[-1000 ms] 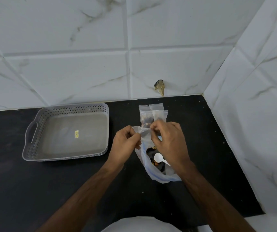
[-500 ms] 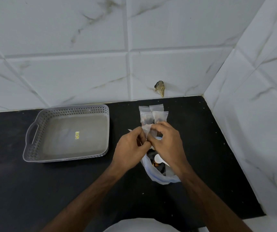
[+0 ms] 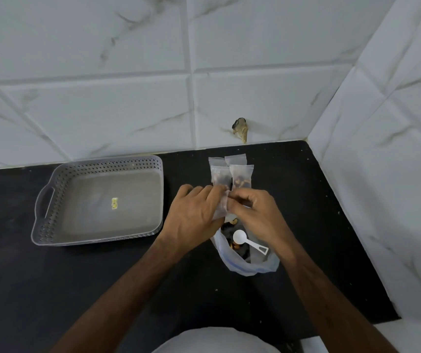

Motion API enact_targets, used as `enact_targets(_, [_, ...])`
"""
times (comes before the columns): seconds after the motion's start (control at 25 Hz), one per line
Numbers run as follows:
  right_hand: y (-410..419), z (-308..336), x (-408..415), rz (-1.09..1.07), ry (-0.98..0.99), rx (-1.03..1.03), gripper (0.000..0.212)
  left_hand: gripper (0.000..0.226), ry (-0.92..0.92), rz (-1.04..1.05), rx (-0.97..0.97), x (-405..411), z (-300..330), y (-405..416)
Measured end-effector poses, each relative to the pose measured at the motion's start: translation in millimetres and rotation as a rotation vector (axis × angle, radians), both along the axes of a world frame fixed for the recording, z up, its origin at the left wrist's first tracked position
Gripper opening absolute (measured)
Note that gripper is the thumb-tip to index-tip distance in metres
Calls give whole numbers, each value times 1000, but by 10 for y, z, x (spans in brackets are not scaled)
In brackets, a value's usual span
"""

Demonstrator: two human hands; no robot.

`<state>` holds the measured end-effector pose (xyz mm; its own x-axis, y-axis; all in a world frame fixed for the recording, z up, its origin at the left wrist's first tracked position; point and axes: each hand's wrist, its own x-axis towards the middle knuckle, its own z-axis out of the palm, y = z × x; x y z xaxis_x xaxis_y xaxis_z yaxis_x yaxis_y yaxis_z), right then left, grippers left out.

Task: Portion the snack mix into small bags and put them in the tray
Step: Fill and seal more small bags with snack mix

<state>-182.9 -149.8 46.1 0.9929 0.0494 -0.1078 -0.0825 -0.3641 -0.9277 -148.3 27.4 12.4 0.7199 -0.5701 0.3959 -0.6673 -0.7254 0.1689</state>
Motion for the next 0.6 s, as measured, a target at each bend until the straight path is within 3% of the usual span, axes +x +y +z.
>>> enact_targets(0.12, [-220,-62,-45,-21,6,24,14,42,262,-32,-133,-5,-140,113])
enact_targets(0.16, [-327,-135,-78,-48,28,-45,16,42,382,-60,-175,-7,-199,160])
enact_targets(0.24, [-496,-331,-165,-25,86,-368,17,42,546,-145,-156,-45,-310,227])
enact_targets(0.4, [-525,-762,-382,303,80,-1047,21,50,537,-353,126,-131,-424,174])
enact_targets(0.48, [-509,-908,-434,321,67,-1192,23,53,532,-385,214,-141,-458,130])
enact_targets(0.6, [-498,-1013,-446,305,85,-1299,21,50,612,-388,192,-142,-538,122])
